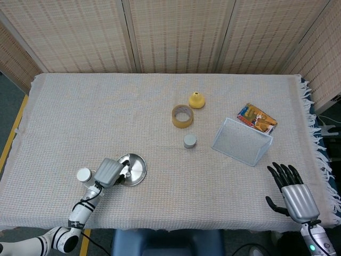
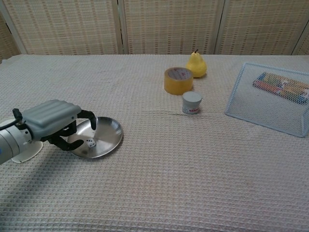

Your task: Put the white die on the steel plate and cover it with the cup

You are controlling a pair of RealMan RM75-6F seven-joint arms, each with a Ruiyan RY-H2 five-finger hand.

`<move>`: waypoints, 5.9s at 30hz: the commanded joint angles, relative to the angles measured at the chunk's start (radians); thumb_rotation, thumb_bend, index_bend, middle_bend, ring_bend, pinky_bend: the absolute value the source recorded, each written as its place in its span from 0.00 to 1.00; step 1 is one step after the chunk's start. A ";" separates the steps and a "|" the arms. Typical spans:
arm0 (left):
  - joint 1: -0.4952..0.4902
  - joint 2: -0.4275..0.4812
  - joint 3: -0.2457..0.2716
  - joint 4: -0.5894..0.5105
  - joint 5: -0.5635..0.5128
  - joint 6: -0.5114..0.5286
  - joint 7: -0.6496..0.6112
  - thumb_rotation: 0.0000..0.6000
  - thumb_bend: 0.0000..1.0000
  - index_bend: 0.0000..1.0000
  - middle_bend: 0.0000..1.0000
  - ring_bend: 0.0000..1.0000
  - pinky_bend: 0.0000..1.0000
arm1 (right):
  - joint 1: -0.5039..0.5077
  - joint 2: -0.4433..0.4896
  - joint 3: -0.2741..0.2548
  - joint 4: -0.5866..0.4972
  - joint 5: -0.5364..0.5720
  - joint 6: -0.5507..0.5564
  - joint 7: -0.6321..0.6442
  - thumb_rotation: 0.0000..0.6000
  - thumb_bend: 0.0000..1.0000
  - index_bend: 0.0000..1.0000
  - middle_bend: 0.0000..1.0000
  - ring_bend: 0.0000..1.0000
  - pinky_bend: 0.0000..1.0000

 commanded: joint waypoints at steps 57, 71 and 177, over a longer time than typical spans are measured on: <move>0.165 0.391 0.087 -0.438 -0.062 0.194 0.090 1.00 0.35 0.04 0.10 0.13 0.64 | 0.021 -0.011 -0.001 0.008 0.028 -0.043 -0.006 0.75 0.27 0.00 0.00 0.00 0.00; 0.152 0.401 0.110 -0.441 -0.113 0.125 0.117 1.00 0.35 0.05 0.11 0.13 0.67 | 0.018 -0.007 -0.001 0.008 0.024 -0.032 0.000 0.75 0.27 0.00 0.00 0.00 0.00; -0.120 0.190 0.003 -0.296 -0.218 0.009 0.213 1.00 0.37 0.41 0.58 0.53 0.77 | 0.017 0.020 -0.012 -0.010 0.012 -0.030 0.038 0.75 0.27 0.00 0.00 0.00 0.00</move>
